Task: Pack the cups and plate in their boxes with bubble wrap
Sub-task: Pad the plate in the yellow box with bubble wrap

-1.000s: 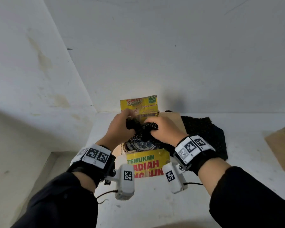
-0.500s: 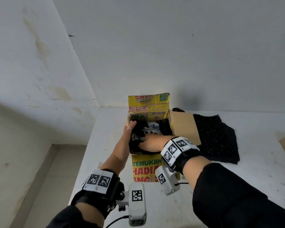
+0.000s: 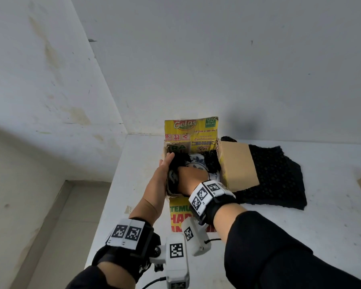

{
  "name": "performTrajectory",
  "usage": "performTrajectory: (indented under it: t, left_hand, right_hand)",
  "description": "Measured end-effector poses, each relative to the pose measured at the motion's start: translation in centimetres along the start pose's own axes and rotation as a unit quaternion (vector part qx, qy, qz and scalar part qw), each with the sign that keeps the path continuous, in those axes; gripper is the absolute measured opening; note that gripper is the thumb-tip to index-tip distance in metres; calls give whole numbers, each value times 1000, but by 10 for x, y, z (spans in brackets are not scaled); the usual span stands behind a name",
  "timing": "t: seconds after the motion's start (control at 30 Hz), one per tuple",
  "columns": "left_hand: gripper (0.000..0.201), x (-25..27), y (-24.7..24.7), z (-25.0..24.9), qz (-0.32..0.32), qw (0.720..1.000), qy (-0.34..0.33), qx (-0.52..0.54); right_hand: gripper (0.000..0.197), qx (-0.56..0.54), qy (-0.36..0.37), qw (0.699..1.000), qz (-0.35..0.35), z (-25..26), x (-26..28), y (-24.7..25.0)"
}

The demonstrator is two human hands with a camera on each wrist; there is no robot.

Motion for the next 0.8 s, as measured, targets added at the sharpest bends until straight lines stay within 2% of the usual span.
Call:
performTrajectory:
  t: [0.2,0.3,0.4,0.43,0.5,0.6,0.7,0.8]
  left_hand:
    - [79,-2,4,6,14,1000,-17,-17]
    - [93,-1,4,2,15,999,-15,-24]
    - [102,-3,6,5,15,1000,-16,-22]
    - [97,-3,6,6,16,999,-20,-23]
    - [68,-5,7,8,16,999,-40,-25]
    - [42,-5,7,13,20,996,-72,-48]
    - [35,-2,5,17,19,990,-106,-94]
    - [37,-1,6,19,12,986,-121,-111]
  right_hand:
    - [24,37,-33,998,-32,5,-5,-5]
    - [28,14,-25,1000,-11,5,2,-4]
    - [31,-60,-13,996,67,0,14,7]
    - [29,-86,-3,992,95,-4,18,14]
    - [26,-136,12,980,144,-10,27,32]
    - [39,-127,27,971,203,-23,44,50]
    - [50,-98,42,965,239,-23,57,43]
    - [55,-160,7,965,209,-20,63,35]
Point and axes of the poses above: each hand's wrist, its own x-axis away from the middle knuckle, its own y-axis out of the back of the hand, z = x × y, the point moved 4 cm from there along -x, towards the middle knuckle, and after that the axes turned 3 degrees about -z, right-handed, at the moved point
